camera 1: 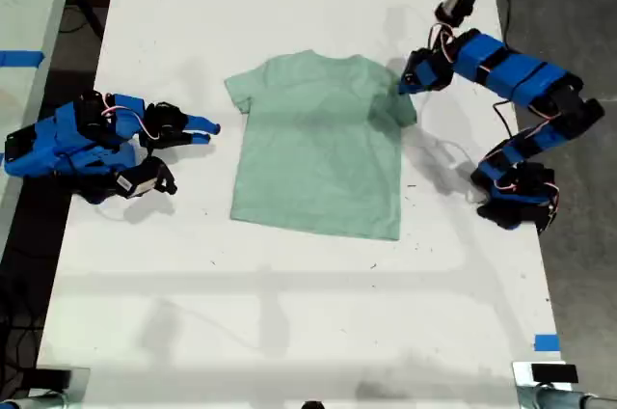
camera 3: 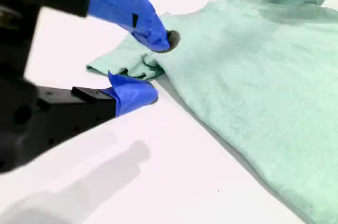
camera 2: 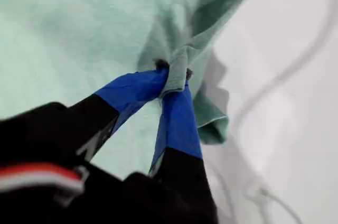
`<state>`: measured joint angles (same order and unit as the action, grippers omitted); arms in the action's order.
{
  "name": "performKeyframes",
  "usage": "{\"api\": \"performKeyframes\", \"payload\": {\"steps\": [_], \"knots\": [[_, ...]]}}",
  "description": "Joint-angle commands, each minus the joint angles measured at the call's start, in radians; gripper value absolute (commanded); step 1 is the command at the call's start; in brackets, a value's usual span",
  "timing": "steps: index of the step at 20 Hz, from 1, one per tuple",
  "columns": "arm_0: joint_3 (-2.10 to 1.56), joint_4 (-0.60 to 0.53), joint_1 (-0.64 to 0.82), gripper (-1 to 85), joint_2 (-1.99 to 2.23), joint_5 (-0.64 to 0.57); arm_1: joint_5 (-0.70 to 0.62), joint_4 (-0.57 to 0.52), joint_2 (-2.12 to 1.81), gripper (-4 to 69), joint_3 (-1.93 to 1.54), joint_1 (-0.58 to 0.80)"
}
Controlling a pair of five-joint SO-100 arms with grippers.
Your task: Fold t shirt
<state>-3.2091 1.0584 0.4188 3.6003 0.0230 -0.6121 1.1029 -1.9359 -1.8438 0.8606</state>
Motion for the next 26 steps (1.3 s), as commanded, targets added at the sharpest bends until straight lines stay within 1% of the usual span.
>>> {"api": "performKeyframes", "payload": {"steps": [1, 2, 3, 4, 5, 7, 8, 9, 10, 12, 13, 15, 16, 17, 18, 19, 20, 21, 22, 23, 26], "knots": [[-0.002, 0.003, 0.008, 12.3, 0.005, 0.018, 0.023, 0.0, -0.034, 0.2, 0.221, -0.235], [-0.002, 0.003, 0.008, 12.3, 0.005, 0.018, 0.015, -0.011, 0.006, 0.2, 0.281, -0.305], [-0.002, 0.003, 0.008, 12.3, 0.005, 0.018, 0.017, -0.017, 0.038, 5.6, 0.318, -0.351], [-0.002, 0.003, 0.008, 12.3, 0.005, 0.018, 0.017, -0.015, 0.049, 18.8, 0.333, -0.371], [-0.002, 0.003, 0.008, 12.3, 0.005, 0.018, 0.034, 0.025, 0.031, 23.5, 0.339, -0.36], [-0.002, 0.003, 0.008, 12.3, 0.005, 0.018, 0.097, 0.146, -0.101, 24.2, 0.267, -0.245], [-0.002, 0.003, 0.008, 12.3, 0.005, 0.018, 0.124, 0.178, -0.209, 23.9, 0.175, -0.181], [-0.002, 0.003, 0.008, 12.3, 0.005, 0.018, 0.14, 0.186, -0.327, 22.9, 0.061, -0.138], [-0.002, 0.003, 0.008, 12.3, 0.005, 0.018, 0.144, 0.184, -0.44, 1.2, -0.057, -0.123], [-0.002, 0.003, 0.008, 12.3, 0.005, 0.018, 0.186, 0.156, -0.629, 0.1, -0.299, -0.189], [-0.002, 0.003, 0.006, 12.3, 0.005, 0.018, 0.23, 0.11, -0.73, 0.1, -0.443, -0.242], [-0.002, 0.003, 0.009, 12.3, 0.005, 0.018, 0.299, -0.023, -0.966, 0.1, -0.753, -0.325], [-0.002, 0.003, 0.006, 12.3, 0.005, 0.018, 0.305, -0.087, -1.1, 0.1, -0.911, -0.342], [-0.002, 0.003, 0.006, 12.3, 0.005, 0.018, 0.302, -0.115, -1.25, 2.0, -1.075, -0.344], [-0.002, 0.003, 0.009, 12.3, 0.005, 0.018, 0.308, -0.061, -1.453, 2.0, -1.232, -0.321], [-0.003, 0.003, 0.009, 12.3, 0.005, 0.018, 0.351, 0.098, -1.58, 2.0, -1.247, -0.305], [-0.002, 0.003, 0.006, 12.3, 0.006, 0.018, 0.362, 0.124, -1.574, 2.0, -1.213, -0.354], [-0.002, 0.003, 0.005, 12.3, 0.006, 0.018, 0.357, 0.046, -1.575, 2.0, -1.247, -0.364], [-0.002, 0.003, 0.008, 12.3, 0.006, 0.018, 0.347, 0.04, -1.575, 2.0, -1.256, -0.337], [-0.002, 0.003, 0.009, 12.3, 0.006, 0.018, 0.348, 0.071, -1.575, 2.0, -1.256, -0.322], [-0.002, 0.003, 0.006, 12.3, 0.006, 0.018, 0.357, 0.078, -1.575, 2.0, -1.255, -0.331]]}}
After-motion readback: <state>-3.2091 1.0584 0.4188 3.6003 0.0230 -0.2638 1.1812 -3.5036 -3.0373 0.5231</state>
